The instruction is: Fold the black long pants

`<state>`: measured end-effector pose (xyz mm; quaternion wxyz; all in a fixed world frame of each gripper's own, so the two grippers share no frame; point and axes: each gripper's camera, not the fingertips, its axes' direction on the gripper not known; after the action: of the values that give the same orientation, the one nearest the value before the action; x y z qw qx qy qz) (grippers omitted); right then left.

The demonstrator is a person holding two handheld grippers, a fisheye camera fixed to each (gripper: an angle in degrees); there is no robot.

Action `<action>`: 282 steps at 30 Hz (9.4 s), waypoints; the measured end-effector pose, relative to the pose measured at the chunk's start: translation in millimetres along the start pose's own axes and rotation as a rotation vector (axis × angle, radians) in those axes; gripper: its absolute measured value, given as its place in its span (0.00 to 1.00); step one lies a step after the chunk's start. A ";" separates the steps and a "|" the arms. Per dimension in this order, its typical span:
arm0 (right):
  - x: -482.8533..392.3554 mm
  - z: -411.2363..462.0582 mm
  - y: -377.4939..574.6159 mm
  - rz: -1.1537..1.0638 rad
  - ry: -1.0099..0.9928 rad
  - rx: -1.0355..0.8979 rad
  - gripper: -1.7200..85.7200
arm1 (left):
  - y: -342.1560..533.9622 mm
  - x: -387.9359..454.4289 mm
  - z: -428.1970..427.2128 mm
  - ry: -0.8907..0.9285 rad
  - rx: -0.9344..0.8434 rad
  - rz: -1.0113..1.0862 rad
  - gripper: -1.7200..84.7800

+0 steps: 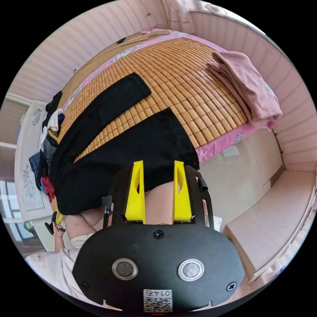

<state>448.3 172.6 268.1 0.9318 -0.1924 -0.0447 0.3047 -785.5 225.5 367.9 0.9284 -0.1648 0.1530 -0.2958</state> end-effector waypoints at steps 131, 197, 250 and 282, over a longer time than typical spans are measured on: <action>12.2 -58.8 -139.9 -0.405 -0.045 0.011 0.03 | 182.7 811.3 255.6 -0.177 -0.234 1.506 0.01; -674.3 168.1 141.3 -1.590 -0.388 -0.334 0.20 | 54.2 222.0 -4.3 -0.004 -0.048 0.884 0.15; -791.4 246.9 113.9 -1.612 -0.133 -0.418 0.09 | -80.8 235.9 94.3 -0.117 -0.479 0.773 0.07; -669.9 251.3 -8.8 -1.147 0.013 -0.327 0.06 | -102.1 369.6 131.5 -0.395 -0.323 0.707 0.08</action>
<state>-140.1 -142.5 526.0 0.9062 -0.2802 -0.1820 -0.2593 -498.7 -46.5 457.6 0.9464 -0.2986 0.0637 0.1049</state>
